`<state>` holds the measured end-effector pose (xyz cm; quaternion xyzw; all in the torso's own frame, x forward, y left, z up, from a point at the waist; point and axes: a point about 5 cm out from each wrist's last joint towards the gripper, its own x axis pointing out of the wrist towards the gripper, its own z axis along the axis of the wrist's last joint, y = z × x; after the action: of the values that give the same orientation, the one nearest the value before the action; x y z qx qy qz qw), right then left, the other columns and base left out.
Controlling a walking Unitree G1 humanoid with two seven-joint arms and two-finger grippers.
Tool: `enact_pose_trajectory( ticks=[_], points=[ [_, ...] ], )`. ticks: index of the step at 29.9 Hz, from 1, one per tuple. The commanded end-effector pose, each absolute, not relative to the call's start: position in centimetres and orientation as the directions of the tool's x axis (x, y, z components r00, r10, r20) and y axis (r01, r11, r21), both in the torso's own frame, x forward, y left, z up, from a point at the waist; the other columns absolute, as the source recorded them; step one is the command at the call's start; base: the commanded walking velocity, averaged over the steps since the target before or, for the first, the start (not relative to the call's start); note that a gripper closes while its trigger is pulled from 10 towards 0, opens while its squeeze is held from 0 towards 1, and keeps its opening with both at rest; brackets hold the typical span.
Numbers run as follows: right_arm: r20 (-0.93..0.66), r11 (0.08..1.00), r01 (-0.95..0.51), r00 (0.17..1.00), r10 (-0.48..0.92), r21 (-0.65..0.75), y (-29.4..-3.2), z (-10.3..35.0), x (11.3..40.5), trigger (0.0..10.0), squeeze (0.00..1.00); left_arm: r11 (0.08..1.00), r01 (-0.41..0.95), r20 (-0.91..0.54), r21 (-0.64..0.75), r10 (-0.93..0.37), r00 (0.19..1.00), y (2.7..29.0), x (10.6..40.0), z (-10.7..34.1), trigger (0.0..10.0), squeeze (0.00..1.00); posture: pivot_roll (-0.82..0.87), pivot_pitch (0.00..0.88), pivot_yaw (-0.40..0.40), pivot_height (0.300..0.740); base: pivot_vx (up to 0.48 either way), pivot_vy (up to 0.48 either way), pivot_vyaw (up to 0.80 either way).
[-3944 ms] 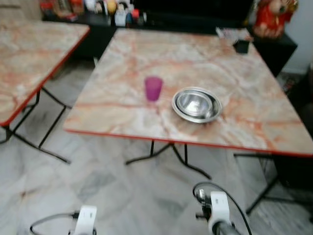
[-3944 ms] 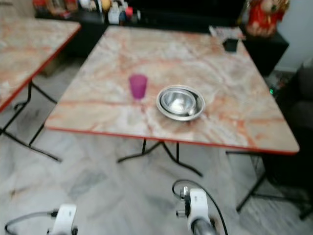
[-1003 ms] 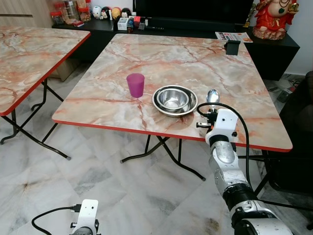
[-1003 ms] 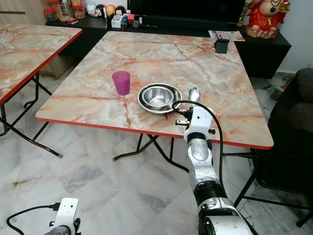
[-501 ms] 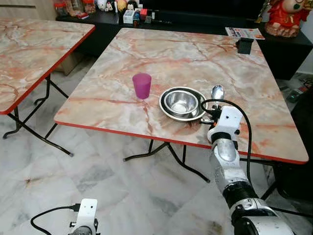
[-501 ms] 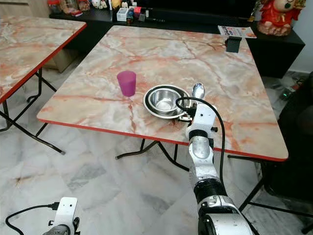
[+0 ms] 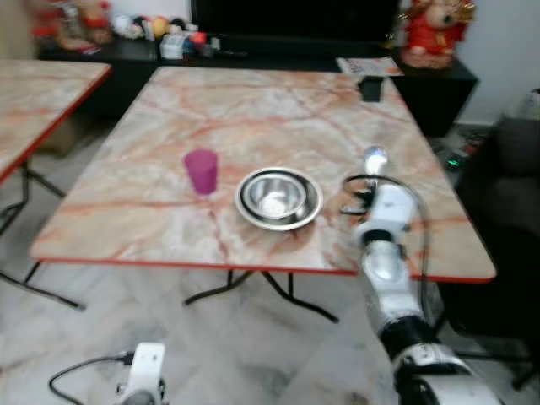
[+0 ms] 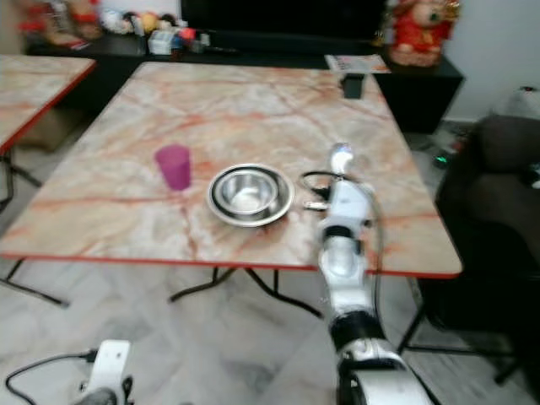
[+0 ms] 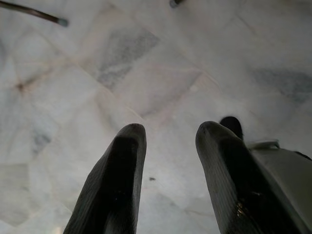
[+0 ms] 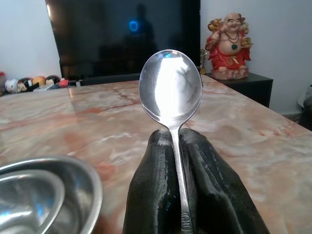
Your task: Setting the table
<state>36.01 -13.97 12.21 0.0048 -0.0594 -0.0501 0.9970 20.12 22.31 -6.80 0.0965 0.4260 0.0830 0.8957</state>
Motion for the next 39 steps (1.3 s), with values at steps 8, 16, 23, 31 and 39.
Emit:
enact_pose_trajectory(
  ticks=[8, 16, 23, 31, 39],
  points=[
    [0.104, 0.994, 0.111, 0.988, -0.112, 0.02, -14.7, 12.0, 36.0, 10.0, 0.0, 0.972, -0.061, -0.758, 0.229, 0.217, 0.615, 21.8, 19.9, -7.1, 10.0, 0.0, -0.02, 0.101, -0.008, 0.74, 0.32, 0.0, 0.0],
    [0.055, 0.999, 0.051, 0.997, -0.051, -0.004, -13.8, 10.9, 35.6, 10.0, 0.0, 0.971, -0.058, -0.758, 0.231, 0.217, 0.615, 21.9, 19.9, -7.0, 10.0, 0.0, -0.02, 0.102, -0.005, 0.74, 0.322, 0.0, 0.0],
    [-0.016, 0.997, 0.079, 0.997, -0.079, -0.014, -14.0, 9.8, 35.0, 10.0, 0.0, 0.975, -0.063, -0.756, 0.214, 0.206, 0.621, 21.7, 19.9, -7.0, 10.0, 0.0, -0.02, 0.105, -0.005, 0.74, 0.135, 0.0, 0.0],
    [-0.101, 0.996, 0.08, 0.991, -0.083, -0.026, -13.8, 8.6, 34.3, 10.0, 0.0, 0.974, -0.046, -0.765, 0.222, 0.203, 0.612, 21.9, 19.7, -7.1, 10.0, 0.0, -0.03, 0.115, 0.003, 0.74, 0.0, 0.0, 0.0],
    [-0.166, 0.999, 0.043, 0.985, -0.047, -0.026, -13.4, 8.1, 34.3, 10.0, 0.0, 0.972, -0.038, -0.771, 0.232, 0.208, 0.602, 22.4, 19.1, -7.3, 10.0, 0.0, -0.02, 0.13, 0.01, 0.74, 0.0, 0.0, 0.0]
  ],
)
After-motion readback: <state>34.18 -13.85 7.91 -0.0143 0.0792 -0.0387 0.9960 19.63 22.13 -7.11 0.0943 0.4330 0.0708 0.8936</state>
